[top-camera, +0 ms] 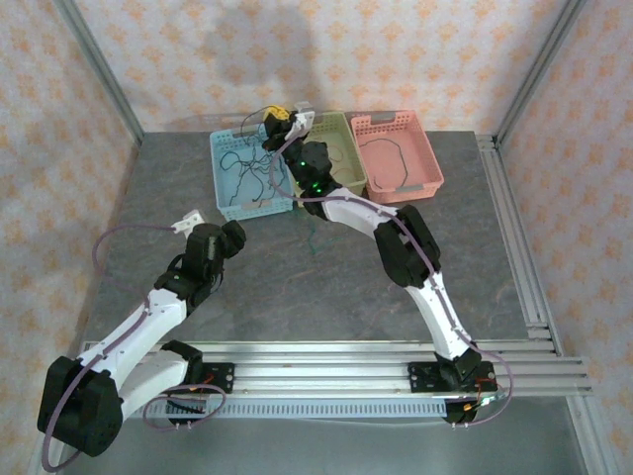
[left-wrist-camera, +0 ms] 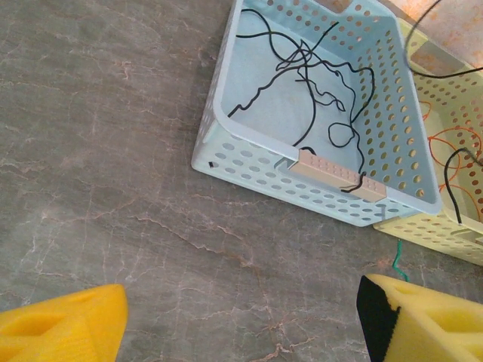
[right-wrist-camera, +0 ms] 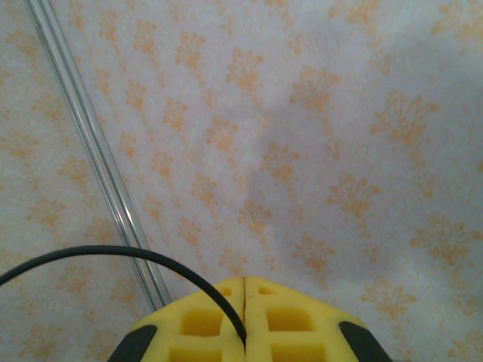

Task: Untangle the cables

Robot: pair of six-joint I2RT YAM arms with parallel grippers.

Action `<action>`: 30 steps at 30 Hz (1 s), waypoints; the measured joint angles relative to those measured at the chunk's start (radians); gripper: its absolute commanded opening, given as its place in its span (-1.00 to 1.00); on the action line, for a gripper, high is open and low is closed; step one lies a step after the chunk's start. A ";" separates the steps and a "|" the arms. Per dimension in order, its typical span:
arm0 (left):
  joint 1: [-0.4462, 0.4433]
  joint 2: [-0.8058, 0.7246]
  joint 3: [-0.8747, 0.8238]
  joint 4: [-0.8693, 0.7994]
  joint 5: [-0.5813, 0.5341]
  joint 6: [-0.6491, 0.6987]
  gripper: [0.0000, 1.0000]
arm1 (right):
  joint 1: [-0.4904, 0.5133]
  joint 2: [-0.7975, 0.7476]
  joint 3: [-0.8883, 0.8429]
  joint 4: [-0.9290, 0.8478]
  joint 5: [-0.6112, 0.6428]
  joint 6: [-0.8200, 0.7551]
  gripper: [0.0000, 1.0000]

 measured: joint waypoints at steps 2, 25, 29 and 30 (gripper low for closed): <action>0.002 -0.002 -0.002 0.000 -0.003 0.000 0.61 | 0.000 0.033 0.035 -0.019 0.004 0.006 -1.00; 0.008 -0.050 -0.032 -0.005 -0.021 -0.009 0.61 | 0.000 0.288 0.346 -0.217 0.085 0.024 -0.47; 0.008 -0.050 -0.032 -0.005 -0.021 -0.009 0.61 | 0.000 0.303 0.345 -0.287 0.090 0.000 -0.14; 0.008 -0.050 -0.032 -0.005 -0.021 -0.009 0.61 | 0.000 0.302 0.343 -0.306 0.089 -0.009 -0.08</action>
